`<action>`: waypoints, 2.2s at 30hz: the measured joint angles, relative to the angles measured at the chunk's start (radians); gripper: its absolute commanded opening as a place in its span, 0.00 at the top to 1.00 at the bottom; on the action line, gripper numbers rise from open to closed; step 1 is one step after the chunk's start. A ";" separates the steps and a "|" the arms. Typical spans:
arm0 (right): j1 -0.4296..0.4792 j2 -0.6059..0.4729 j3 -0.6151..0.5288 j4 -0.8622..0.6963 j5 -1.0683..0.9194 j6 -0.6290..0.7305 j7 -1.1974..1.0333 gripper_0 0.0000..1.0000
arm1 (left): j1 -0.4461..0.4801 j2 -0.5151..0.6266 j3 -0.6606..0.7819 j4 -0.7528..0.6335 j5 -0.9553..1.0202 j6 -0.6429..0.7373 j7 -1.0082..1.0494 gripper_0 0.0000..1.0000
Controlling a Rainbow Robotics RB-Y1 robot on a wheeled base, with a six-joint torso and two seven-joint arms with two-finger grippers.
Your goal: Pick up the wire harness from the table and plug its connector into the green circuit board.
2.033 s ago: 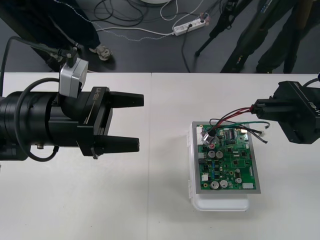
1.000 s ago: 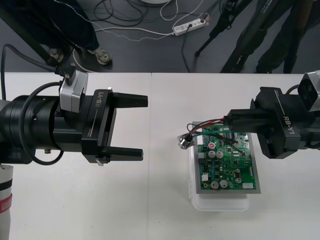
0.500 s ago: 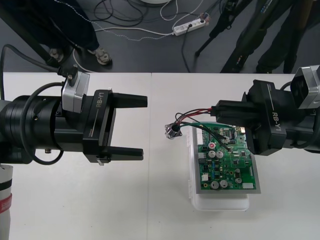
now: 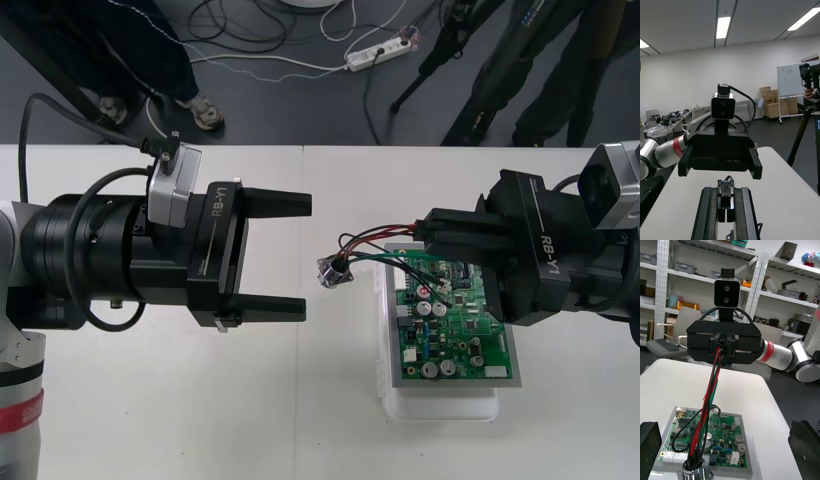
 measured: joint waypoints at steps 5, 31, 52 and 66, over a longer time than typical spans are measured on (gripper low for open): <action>0.018 0.007 0.000 -0.007 0.000 0.000 0.000 1.00 | -0.006 -0.030 0.000 0.000 -0.018 0.000 0.000 0.00; 0.028 0.059 0.007 -0.027 0.088 -0.001 0.000 1.00 | -0.055 -0.045 -0.090 0.001 -0.046 0.063 0.003 0.00; 0.028 0.059 0.034 -0.027 0.098 0.022 0.000 1.00 | -0.059 -0.045 -0.146 0.024 -0.048 0.132 0.049 0.00; 0.028 0.059 0.035 -0.027 0.098 0.023 0.000 1.00 | -0.072 -0.045 -0.146 0.036 -0.048 0.132 0.055 0.00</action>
